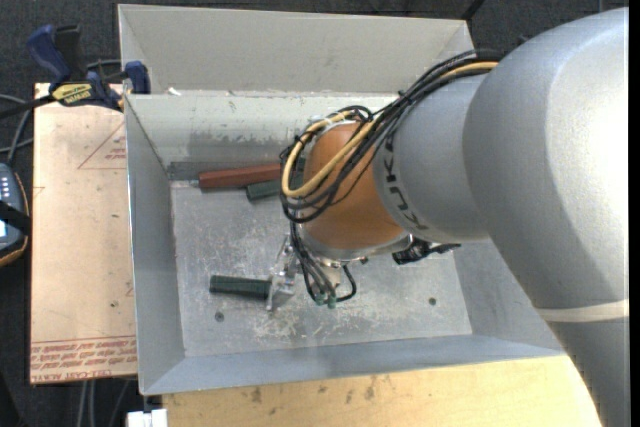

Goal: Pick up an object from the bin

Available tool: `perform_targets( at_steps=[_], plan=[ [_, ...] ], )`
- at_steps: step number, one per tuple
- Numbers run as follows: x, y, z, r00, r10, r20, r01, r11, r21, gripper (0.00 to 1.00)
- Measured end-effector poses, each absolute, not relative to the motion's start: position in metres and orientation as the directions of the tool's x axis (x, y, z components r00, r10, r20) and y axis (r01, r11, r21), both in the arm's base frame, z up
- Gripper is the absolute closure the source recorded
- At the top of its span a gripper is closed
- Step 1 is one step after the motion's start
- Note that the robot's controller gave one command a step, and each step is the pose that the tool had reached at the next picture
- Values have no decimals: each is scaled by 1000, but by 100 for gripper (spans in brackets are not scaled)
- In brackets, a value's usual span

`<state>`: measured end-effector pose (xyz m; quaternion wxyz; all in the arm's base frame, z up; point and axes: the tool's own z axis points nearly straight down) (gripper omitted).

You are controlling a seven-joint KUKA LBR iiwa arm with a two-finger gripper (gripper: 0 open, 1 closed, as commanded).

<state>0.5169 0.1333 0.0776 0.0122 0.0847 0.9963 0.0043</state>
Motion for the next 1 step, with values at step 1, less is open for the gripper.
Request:
perform_targets(
  at_steps=[1],
  plan=[
    [484, 138, 201, -990, 138, -1, 138, 990, 1, 100]
  ],
)
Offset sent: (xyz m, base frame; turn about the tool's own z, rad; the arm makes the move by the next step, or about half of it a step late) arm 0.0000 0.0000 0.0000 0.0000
